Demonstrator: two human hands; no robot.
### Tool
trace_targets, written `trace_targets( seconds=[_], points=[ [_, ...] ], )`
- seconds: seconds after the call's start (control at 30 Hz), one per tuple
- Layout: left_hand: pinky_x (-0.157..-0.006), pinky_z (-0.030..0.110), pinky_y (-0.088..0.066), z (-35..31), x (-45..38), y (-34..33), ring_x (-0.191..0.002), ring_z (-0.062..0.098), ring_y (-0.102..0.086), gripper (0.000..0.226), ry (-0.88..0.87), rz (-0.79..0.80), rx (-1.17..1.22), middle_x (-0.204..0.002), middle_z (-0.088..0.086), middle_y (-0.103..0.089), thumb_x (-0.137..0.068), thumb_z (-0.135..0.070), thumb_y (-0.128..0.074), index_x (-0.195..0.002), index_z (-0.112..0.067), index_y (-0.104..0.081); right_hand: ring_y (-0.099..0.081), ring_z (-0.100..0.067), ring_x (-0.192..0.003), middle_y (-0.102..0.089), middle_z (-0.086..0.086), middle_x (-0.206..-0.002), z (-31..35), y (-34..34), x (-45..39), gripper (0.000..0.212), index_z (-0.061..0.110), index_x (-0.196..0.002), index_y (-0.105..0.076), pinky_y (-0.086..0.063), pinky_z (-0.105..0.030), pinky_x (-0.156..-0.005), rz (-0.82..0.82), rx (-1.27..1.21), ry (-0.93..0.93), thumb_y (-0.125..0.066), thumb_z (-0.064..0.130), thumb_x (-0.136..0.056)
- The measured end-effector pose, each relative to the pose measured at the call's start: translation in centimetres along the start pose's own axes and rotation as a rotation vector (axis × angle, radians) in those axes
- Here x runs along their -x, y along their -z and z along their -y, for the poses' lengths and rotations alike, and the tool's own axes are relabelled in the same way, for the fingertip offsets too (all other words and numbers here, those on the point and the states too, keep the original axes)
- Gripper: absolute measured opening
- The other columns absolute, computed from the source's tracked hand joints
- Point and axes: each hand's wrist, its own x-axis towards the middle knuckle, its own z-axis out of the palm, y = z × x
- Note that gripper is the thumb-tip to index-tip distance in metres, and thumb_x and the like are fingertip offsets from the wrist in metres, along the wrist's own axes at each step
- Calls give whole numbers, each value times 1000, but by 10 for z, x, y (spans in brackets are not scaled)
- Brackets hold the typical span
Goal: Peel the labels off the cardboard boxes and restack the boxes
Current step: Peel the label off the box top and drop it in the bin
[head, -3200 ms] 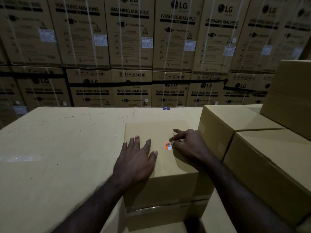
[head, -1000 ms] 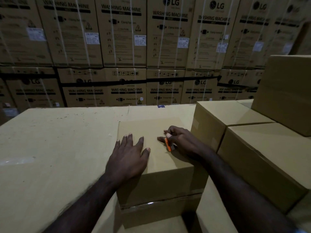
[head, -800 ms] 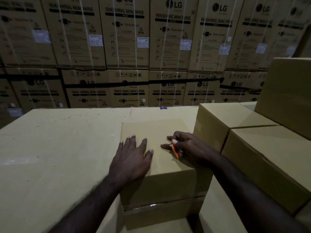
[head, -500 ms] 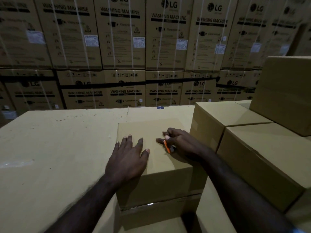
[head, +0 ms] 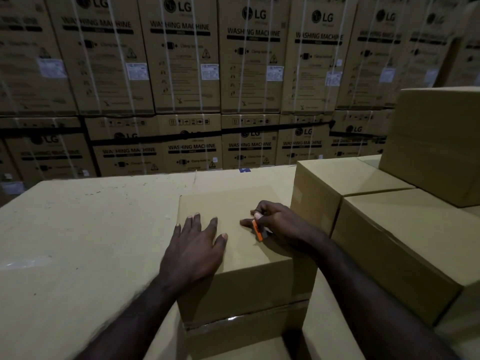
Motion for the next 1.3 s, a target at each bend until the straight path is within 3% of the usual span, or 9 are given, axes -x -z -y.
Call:
trace_targets(
  seconds=[0.13,0.3,0.47,0.63,0.77,0.93,1.1,1.23,1.3],
  points=[
    [-120,44,-1,0,0,-1,-149,26,-1,62,-7,-14,9,-162,10,-3,-100,-55,-19,-155,-29,-9,-68,-15,-104,-74,-3,-100,-1,5,5,13,7,-96,-57,-46,-52,-100,-59,-122,4,-45,10,-100],
    [-119,44,-5,0,1,-2,-149,24,-6,61,4,-51,52,-162,8,-9,-99,-56,-24,-154,-29,-17,-68,-18,-102,-75,-5,-100,-7,10,7,11,2,-99,-55,-49,-56,-96,-177,-133,29,-46,8,-99],
    [-119,44,-16,-4,8,4,-146,24,-18,59,-2,-154,103,-160,6,-21,-98,-53,-35,-149,-24,-31,-68,-18,-102,-73,-4,-103,-13,14,12,10,15,-92,-58,-52,-54,-92,-247,-126,79,-50,13,-98],
    [-119,42,-10,-23,20,13,-148,24,-15,74,-29,-286,71,-160,6,-21,-86,-60,-22,-150,-23,-32,-67,-14,-100,-71,-2,-103,-16,23,21,6,16,-96,-61,-55,-47,-89,-312,-118,162,-55,16,-96],
    [-118,40,-8,-53,32,19,-149,23,-11,71,-81,-376,121,-160,5,-19,-88,-58,-25,-150,-23,-31,-66,-12,-98,-71,-2,-102,-9,28,32,7,18,-93,-61,-50,-32,-77,-336,-122,233,-55,18,-96],
    [-119,39,-4,-80,48,30,-149,21,-6,72,-147,-403,152,-162,5,-13,-88,-56,-26,-152,-23,-26,-65,-13,-96,-69,-3,-101,0,31,57,7,16,-95,-60,-47,-27,-72,-414,-67,287,-55,20,-96],
    [-119,37,-4,-103,61,40,-149,20,1,67,-254,-419,182,-163,3,-1,-96,-53,-36,-154,-25,-17,-65,-15,-96,-69,-4,-100,13,44,94,9,12,-96,-62,-54,-33,-81,-530,-51,281,-57,19,-96],
    [-119,37,-4,-120,73,45,-149,18,4,70,-366,-436,217,-162,3,1,-95,-53,-37,-154,-25,-14,-64,-16,-93,-67,-4,-95,20,52,130,8,10,-94,-62,-52,-32,-76,-624,-37,273,-57,16,-95],
    [-119,37,-4,-130,78,43,-149,18,6,70,-429,-425,232,-162,3,2,-97,-47,-44,-155,-24,-12,-65,-19,-93,-68,-7,-95,18,57,148,12,7,-96,-63,-54,-38,-78,-674,-21,259,-58,17,-95]
  ],
)
